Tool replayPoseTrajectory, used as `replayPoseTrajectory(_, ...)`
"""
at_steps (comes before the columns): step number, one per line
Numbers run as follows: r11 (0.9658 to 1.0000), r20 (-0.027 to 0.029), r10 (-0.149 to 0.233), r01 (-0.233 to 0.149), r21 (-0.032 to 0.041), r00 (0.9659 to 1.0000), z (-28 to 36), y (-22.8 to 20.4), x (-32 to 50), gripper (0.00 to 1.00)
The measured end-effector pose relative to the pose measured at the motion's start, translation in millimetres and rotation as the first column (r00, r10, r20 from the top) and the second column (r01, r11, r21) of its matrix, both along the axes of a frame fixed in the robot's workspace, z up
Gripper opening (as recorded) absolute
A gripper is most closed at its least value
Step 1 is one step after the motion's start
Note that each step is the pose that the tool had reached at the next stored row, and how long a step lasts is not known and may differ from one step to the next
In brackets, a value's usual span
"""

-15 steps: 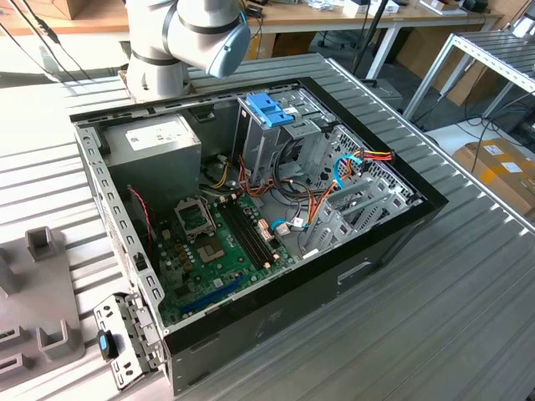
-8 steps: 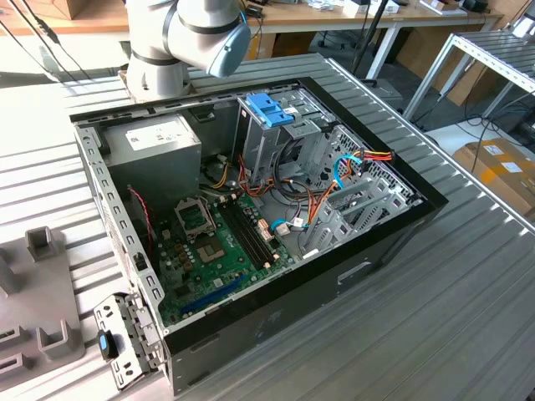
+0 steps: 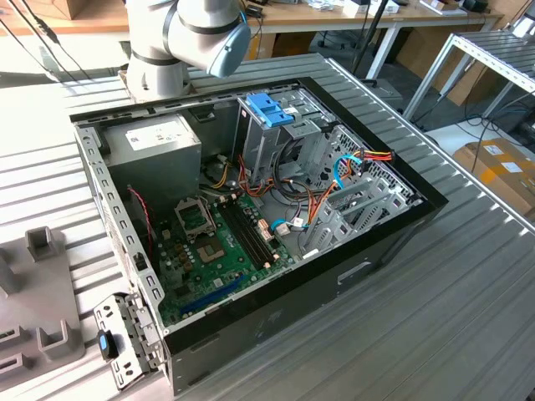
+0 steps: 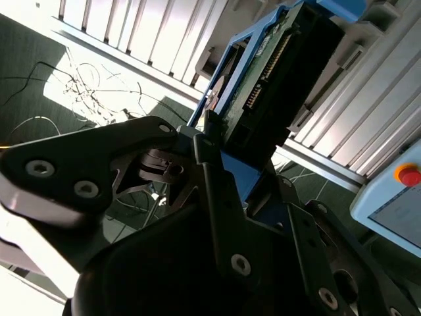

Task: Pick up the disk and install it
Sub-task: 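Pick up the disk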

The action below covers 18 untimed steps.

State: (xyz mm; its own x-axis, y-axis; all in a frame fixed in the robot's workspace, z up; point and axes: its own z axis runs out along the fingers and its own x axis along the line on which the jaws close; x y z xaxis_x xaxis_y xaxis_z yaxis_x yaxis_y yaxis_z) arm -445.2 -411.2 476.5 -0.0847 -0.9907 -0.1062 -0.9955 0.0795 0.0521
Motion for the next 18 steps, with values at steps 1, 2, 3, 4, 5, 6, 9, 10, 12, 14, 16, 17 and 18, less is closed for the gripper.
replayPoseTrajectory(1, 1.0, 0.0, 0.0, 0.0, 0.0, 1.0, 0.0, -0.3, 0.0, 0.37)
replayPoseTrajectory(2, 1.0, 0.0001, 0.0, 0.0, 0.0, 1.0, -0.1, -0.7, 0.0, 0.37)
replayPoseTrajectory(3, 1.0, 0.0001, 0.0, 0.0, 0.0001, 1.0, -0.1, -1.2, 0.0, 0.37)
replayPoseTrajectory(4, 1.0, 0.0, 0.0, 0.0, 0.0, 1.0, 0.0, -1.6, 0.0, 0.37)
replayPoseTrajectory(5, 1.0, 0.0001, 0.0, 0.0, 0.0, 1.0, 0.0, -2.2, 0.0, 0.37)
replayPoseTrajectory(6, 1.0, 0.0, 0.0, 0.0, 0.0, 1.0, 0.0, -2.9, 0.0, 0.37)
replayPoseTrajectory(9, 1.0, 0.0001, 0.0, 0.0, 0.0, 1.0, -0.1, -6.9, 0.0, 0.37)
replayPoseTrajectory(10, 1.0, 0.0, 0.0, 0.0, 0.0, 1.0, 0.0, -7.5, 0.0, 0.37)
replayPoseTrajectory(12, 1.0, 0.0, 0.0, 0.0, 0.0, 1.0, 0.0, -8.8, 0.0, 0.37)
replayPoseTrajectory(14, 1.0, 0.0, 0.0, 0.0, 0.0, 1.0, 0.0, -9.6, 0.0, 0.37)
replayPoseTrajectory(16, 1.0, 0.0, 0.0, 0.0, 0.0, 1.0, 0.0, -10.6, 0.1, 0.37)
replayPoseTrajectory(17, 1.0, -0.0001, 0.0, 0.0, 0.0, 1.0, 0.0, -11.2, 0.2, 0.37)
replayPoseTrajectory(18, 1.0, 0.0, 0.0, 0.0, 0.0, 1.0, 0.0, -11.5, 0.2, 0.37)
